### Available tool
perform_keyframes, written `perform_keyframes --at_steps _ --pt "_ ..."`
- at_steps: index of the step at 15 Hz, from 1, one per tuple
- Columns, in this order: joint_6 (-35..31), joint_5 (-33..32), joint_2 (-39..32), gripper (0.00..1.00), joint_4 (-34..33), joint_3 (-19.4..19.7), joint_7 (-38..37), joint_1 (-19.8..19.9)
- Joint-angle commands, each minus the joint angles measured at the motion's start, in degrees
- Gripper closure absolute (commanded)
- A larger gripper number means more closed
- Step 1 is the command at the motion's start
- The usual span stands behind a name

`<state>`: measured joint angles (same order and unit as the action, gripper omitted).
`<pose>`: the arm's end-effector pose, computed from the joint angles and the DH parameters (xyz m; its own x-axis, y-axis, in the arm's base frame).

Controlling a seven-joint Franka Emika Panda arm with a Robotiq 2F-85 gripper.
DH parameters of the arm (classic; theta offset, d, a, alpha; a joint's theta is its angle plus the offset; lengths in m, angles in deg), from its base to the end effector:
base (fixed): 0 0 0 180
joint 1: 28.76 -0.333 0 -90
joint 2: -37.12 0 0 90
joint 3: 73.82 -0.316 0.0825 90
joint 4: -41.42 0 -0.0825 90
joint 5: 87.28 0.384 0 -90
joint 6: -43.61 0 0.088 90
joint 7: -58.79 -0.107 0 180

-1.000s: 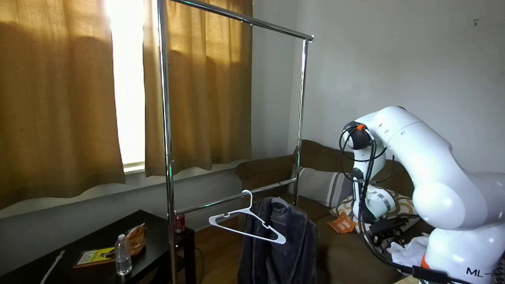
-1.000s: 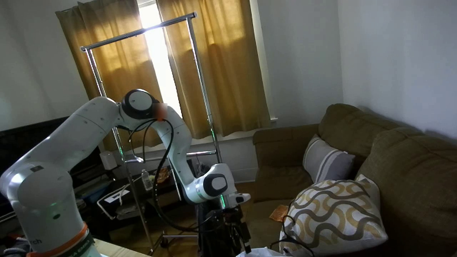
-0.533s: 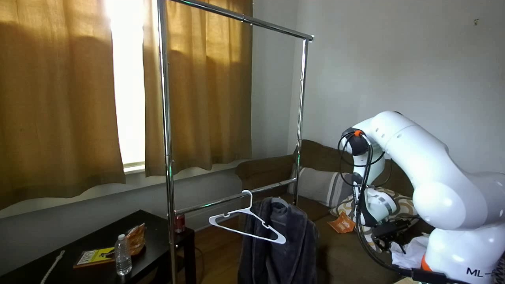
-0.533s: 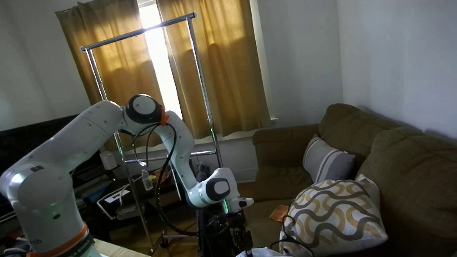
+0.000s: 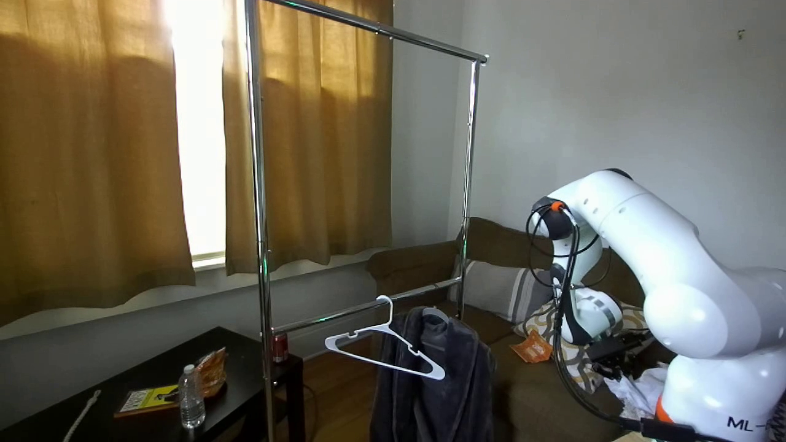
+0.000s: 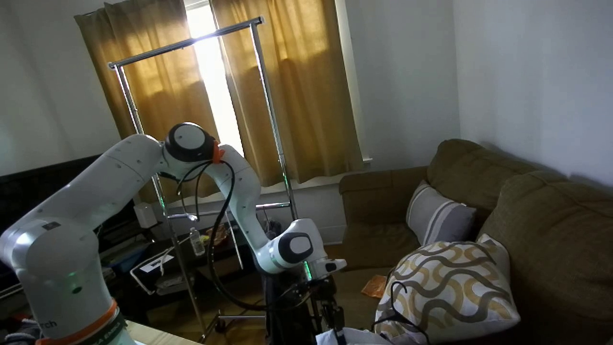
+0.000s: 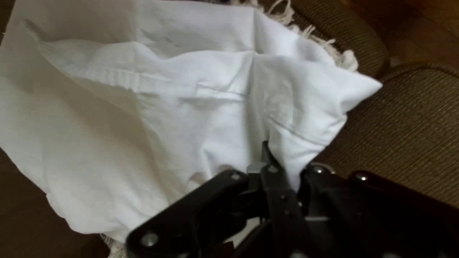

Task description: Remove the hanger from the white cloth, then put the white cloth on the bottom rod

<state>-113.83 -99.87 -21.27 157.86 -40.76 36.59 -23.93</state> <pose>0.4034 -0.3548 0.0034 0.7821 -0.6171 -0.0863 -0.4739 -0.6791 0.5606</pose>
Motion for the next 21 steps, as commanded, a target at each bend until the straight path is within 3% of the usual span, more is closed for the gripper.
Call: perform_keyframes --at_steps 1,6,10,17,21 --pt "0.96 0.89 4.76 0.98 4.52 3.95 1.16 -3.37" --pt "-0.07 -0.09 11.89 0.98 10.88 10.92 -0.02 -9.79" --pt "-0.55 -1.59 17.17 0.98 15.73 18.42 -1.38 -17.63" --pt "-1.59 -3.35 25.8 0.98 23.27 33.71 -2.5 -35.33" --pt "-3.87 -3.87 29.06 0.98 27.3 43.33 -2.67 -48.21"
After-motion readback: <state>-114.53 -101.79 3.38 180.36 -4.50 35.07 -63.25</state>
